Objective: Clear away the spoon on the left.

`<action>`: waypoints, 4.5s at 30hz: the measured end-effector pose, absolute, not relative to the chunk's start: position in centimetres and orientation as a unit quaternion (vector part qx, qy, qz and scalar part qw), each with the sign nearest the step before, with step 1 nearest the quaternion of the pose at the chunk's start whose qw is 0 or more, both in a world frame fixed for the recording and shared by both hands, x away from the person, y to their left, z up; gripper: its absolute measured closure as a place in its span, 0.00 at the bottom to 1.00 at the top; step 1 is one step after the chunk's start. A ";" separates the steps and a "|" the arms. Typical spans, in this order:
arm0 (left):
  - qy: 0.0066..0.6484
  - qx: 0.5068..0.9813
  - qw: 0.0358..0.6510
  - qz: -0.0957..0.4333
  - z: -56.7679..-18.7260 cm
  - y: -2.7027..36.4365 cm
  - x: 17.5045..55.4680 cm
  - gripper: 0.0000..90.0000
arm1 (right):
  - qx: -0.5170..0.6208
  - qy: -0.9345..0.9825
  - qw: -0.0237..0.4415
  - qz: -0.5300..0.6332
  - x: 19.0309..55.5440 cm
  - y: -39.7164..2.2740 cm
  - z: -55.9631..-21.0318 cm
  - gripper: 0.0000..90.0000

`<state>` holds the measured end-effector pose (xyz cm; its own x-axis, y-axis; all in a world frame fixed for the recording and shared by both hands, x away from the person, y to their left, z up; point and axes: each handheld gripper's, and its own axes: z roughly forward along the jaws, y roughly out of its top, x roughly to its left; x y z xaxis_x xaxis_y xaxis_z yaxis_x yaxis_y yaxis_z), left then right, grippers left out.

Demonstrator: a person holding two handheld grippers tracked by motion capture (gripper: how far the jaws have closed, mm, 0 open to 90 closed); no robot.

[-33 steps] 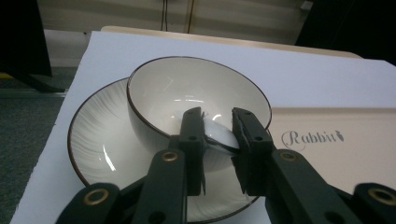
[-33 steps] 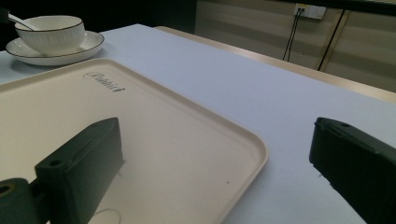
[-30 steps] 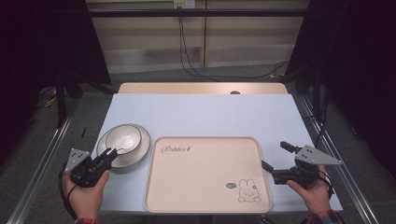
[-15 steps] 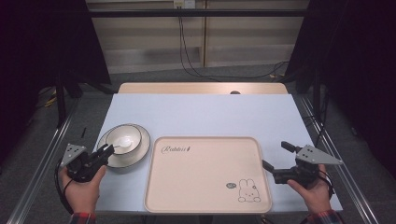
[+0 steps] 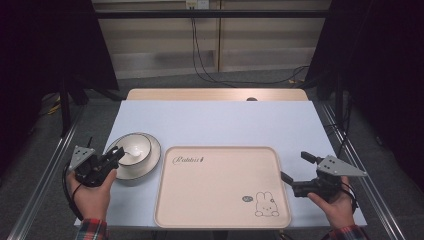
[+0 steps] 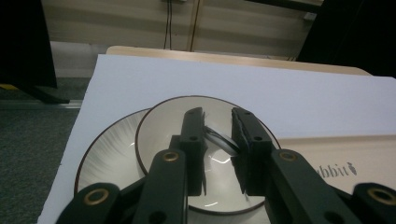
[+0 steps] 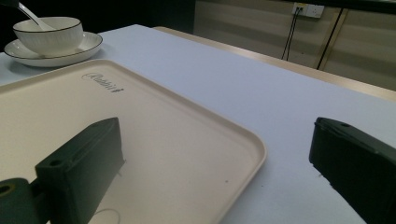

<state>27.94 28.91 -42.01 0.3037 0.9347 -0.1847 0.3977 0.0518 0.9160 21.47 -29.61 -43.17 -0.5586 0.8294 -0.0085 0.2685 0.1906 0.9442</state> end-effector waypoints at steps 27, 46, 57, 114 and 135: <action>0.520 0.625 0.517 0.270 -42.0 27.6 31.0 0.93 | 0.380 0.722 0.271 0.511 21.5 -29.6 -43.2 0.03; 0.510 0.623 0.530 0.265 -41.9 26.7 33.5 0.94 | 0.379 0.722 0.273 0.510 21.6 -29.7 -43.3 0.02; 0.498 0.620 0.540 0.274 -42.4 26.4 34.0 0.94 | 0.381 0.721 0.271 0.511 21.6 -29.9 -43.3 0.02; 0.474 0.634 0.575 0.209 -35.6 25.9 32.0 0.95 | 0.379 0.721 0.274 0.511 21.6 -30.0 -43.3 0.00; 0.442 0.669 0.575 0.159 -35.6 22.4 31.4 0.95 | 0.381 0.719 0.273 0.513 21.6 -30.2 -43.3 0.00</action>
<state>31.38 22.42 -35.63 0.5577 0.7754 -0.2960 0.4089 0.0537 0.9110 21.63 -30.15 -43.32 -0.5611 0.8277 -0.0022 0.2674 0.1839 0.9459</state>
